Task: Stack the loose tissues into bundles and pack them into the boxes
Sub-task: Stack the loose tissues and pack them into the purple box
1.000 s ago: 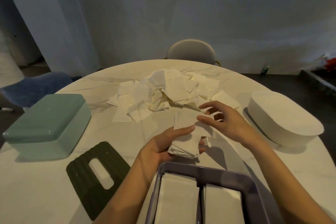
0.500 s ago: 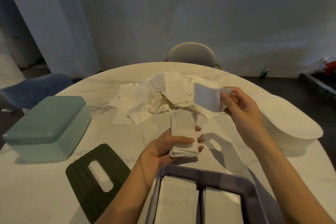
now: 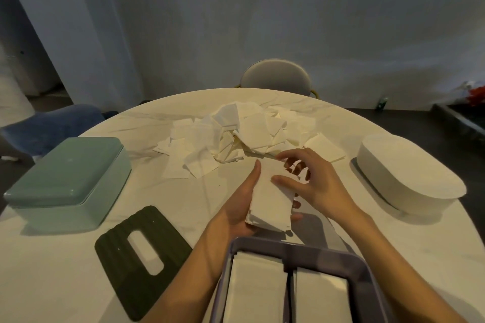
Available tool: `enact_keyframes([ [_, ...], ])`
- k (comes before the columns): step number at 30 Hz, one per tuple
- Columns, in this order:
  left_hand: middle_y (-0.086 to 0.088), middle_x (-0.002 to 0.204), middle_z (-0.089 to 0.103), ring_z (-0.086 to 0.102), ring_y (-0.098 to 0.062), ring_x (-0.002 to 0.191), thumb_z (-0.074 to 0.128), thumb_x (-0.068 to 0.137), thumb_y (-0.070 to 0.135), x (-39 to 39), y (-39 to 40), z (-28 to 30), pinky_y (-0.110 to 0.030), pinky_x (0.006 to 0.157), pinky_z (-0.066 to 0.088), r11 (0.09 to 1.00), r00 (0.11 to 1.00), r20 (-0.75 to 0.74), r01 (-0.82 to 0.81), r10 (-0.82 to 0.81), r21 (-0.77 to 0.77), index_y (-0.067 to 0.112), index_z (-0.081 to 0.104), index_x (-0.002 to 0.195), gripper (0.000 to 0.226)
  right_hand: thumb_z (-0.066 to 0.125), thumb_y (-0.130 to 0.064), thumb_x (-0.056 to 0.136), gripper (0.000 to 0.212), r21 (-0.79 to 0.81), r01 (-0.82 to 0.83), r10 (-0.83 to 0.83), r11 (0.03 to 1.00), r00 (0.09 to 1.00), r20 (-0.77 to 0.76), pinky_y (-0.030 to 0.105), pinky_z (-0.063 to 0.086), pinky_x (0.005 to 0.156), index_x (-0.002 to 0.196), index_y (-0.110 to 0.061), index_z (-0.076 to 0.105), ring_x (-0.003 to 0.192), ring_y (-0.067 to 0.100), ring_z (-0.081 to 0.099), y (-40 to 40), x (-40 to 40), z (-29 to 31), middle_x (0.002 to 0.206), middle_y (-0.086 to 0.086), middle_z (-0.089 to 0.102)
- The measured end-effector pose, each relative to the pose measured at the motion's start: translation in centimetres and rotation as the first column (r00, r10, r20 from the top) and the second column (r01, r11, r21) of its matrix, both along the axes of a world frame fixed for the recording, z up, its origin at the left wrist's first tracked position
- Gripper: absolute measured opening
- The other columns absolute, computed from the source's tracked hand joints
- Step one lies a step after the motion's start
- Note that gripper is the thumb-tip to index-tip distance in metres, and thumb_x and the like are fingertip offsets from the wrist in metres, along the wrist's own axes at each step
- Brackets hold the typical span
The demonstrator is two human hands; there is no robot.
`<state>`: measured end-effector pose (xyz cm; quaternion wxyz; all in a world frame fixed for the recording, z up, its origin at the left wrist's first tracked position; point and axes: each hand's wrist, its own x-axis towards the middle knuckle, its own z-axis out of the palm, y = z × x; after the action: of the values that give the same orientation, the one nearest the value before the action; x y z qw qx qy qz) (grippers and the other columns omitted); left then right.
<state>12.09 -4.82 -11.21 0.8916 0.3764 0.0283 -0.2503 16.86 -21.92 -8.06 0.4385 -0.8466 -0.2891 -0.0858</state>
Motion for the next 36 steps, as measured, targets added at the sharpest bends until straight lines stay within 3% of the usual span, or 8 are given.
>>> enact_keyframes([
  [8, -0.024, 0.120, 0.063, 0.066, -0.038, 0.098, 0.042, 0.094, 0.077, 0.6, 0.1, -0.8, -0.047, 0.078, 0.056, 1.000, 1.000, 0.022, 0.018, -0.018, -0.016, 0.007, 0.051, 0.147, 0.088, 0.079, -0.033, 0.087, 0.013, 0.104, 0.012, -0.016, 0.994, 0.999, 0.032, 0.011, 0.045, 0.074, 0.099, -0.031, 0.075, 0.094, 0.004, 0.062, 0.4, 0.1, -0.3, 0.098, -0.022, 0.071],
  [13, -0.025, 0.119, 0.064, 0.065, -0.040, 0.102, 0.043, 0.094, 0.074, 0.5, 0.2, -0.8, -0.052, 0.085, 0.055, 0.998, 0.999, -0.006, 0.036, -0.037, -0.059, 0.003, 0.050, 0.146, 0.088, 0.081, -0.030, 0.086, 0.008, 0.149, 0.057, -0.068, 0.987, 0.995, 0.070, 0.011, 0.045, 0.072, 0.093, -0.030, 0.077, 0.095, 0.006, 0.061, 0.4, -0.1, 0.0, 0.100, -0.019, 0.069],
  [17, -0.025, 0.116, 0.066, 0.066, -0.040, 0.102, 0.043, 0.095, 0.073, 0.4, 0.3, -0.8, -0.054, 0.091, 0.054, 0.996, 0.998, -0.019, 0.050, -0.052, -0.071, 0.001, 0.064, 0.134, 0.084, 0.079, -0.025, 0.087, 0.009, 0.159, 0.032, -0.050, 0.987, 0.992, 0.113, 0.011, 0.047, 0.072, 0.095, -0.024, 0.076, 0.091, 0.008, 0.063, 0.3, -0.1, 0.1, 0.096, -0.016, 0.071],
  [21, -0.025, 0.122, 0.060, 0.060, -0.039, 0.108, 0.047, 0.097, 0.073, 0.4, 0.5, -0.7, -0.056, 0.099, 0.047, 0.995, 0.997, -0.023, 0.068, -0.070, -0.078, 0.005, 0.046, 0.150, 0.087, 0.074, -0.035, 0.086, 0.017, 0.176, -0.043, 0.049, 0.983, 0.998, -0.029, 0.017, 0.056, 0.077, 0.099, -0.024, 0.073, 0.091, 0.009, 0.066, 0.2, 0.0, 0.4, 0.095, -0.017, 0.070],
  [26, -0.024, 0.120, 0.065, 0.066, -0.041, 0.103, 0.047, 0.094, 0.074, 0.2, 0.7, -0.2, -0.058, 0.093, 0.051, 0.995, 0.995, -0.041, 0.088, -0.089, -0.038, 0.005, 0.045, 0.151, 0.089, 0.070, -0.026, 0.092, 0.008, 0.187, -0.116, 0.145, 0.976, 0.977, -0.154, 0.014, 0.053, 0.077, 0.101, -0.026, 0.070, 0.092, 0.006, 0.066, -0.3, 0.1, 1.5, 0.092, -0.018, 0.070],
  [29, -0.025, 0.116, 0.067, 0.068, -0.040, 0.099, 0.045, 0.090, 0.079, -0.1, 0.3, 0.2, -0.054, 0.088, 0.057, 0.996, 0.996, -0.031, 0.084, -0.085, -0.030, 0.006, 0.054, 0.144, 0.090, 0.073, -0.028, 0.092, 0.008, 0.108, -0.079, 0.090, 0.991, 0.991, -0.096, 0.014, 0.052, 0.070, 0.100, -0.027, 0.070, 0.091, 0.005, 0.066, -0.1, 0.1, 1.1, 0.092, -0.018, 0.071],
  [33, -0.023, 0.113, 0.067, 0.068, -0.036, 0.101, 0.057, 0.092, 0.070, -0.3, 0.0, 0.0, -0.054, 0.094, 0.054, 0.999, 0.999, -0.009, 0.051, -0.051, 0.016, 0.004, 0.054, 0.143, 0.083, 0.076, -0.039, 0.088, 0.019, 0.029, -0.016, 0.015, 0.999, 0.999, 0.029, 0.012, 0.049, 0.066, 0.103, -0.030, 0.069, 0.091, 0.004, 0.061, 0.0, 0.1, -0.1, 0.099, -0.018, 0.065],
  [36, -0.020, 0.107, 0.069, 0.068, -0.034, 0.096, 0.042, 0.098, 0.070, -0.2, 0.2, 0.3, -0.049, 0.081, 0.061, 0.997, 0.999, 0.022, 0.026, -0.028, 0.075, 0.008, 0.055, 0.141, 0.077, 0.080, -0.049, 0.080, 0.033, -0.013, 0.081, -0.081, 0.997, 0.996, -0.027, 0.014, 0.051, 0.066, 0.105, -0.032, 0.067, 0.084, 0.005, 0.062, -0.5, 0.4, -0.1, 0.094, -0.017, 0.064],
])
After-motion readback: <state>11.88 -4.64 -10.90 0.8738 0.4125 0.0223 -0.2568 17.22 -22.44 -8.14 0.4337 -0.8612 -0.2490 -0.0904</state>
